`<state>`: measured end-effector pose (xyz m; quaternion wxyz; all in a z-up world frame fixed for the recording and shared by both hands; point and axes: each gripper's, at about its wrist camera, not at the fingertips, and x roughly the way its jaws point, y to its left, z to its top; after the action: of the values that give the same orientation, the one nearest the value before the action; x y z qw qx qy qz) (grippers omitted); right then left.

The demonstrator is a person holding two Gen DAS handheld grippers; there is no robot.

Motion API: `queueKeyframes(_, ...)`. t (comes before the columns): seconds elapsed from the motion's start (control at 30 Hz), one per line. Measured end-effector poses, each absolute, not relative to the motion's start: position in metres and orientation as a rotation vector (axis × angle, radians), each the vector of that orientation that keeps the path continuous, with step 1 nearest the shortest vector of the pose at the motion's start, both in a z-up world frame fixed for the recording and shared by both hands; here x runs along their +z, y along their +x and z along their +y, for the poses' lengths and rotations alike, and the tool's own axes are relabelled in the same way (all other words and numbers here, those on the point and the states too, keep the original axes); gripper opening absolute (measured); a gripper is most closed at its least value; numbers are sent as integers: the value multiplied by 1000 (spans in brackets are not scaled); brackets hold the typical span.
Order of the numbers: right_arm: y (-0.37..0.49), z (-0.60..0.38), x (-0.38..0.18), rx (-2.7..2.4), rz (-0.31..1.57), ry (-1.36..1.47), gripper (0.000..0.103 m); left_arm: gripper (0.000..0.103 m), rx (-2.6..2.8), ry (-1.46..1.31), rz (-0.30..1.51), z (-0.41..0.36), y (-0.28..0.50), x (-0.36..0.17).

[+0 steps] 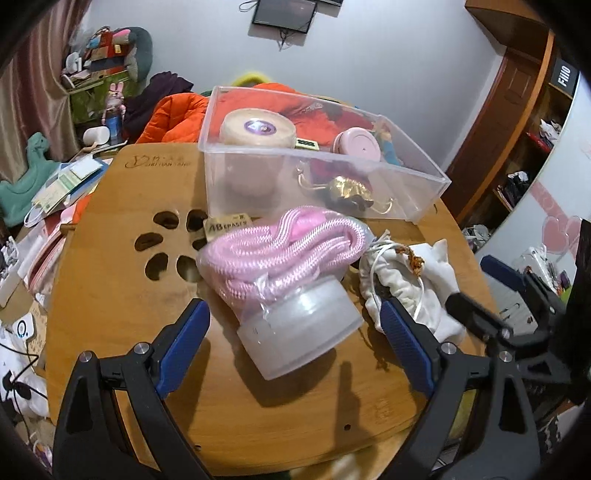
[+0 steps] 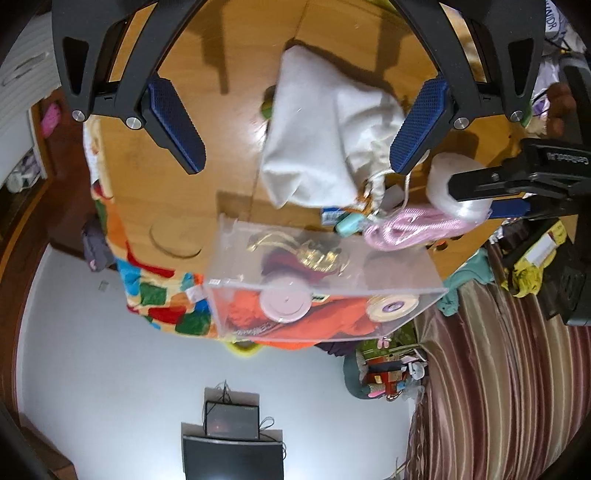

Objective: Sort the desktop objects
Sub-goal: 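Move the right gripper to the white cloth bag while the left gripper approaches the clear round container, then grasp the white cloth bag with the right gripper while the left gripper grasps the clear round container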

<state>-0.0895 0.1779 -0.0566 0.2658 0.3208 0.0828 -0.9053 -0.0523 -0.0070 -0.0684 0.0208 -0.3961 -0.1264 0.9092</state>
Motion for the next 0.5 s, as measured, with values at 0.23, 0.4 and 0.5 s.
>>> queueKeyframes(0.23, -80, 170, -75, -2423, 281, 884, 100, 94, 2836, -1278, -445, 1, -57, -81)
queueKeyframes(0.4, -80, 167, -81, -2400, 267, 907, 100, 94, 2862, -1280, -504, 0, -61, -85)
queueKeyframes(0.5, -82, 166, -84, -2369, 237, 931, 100, 94, 2865, -1281, -531, -4, -61, -88)
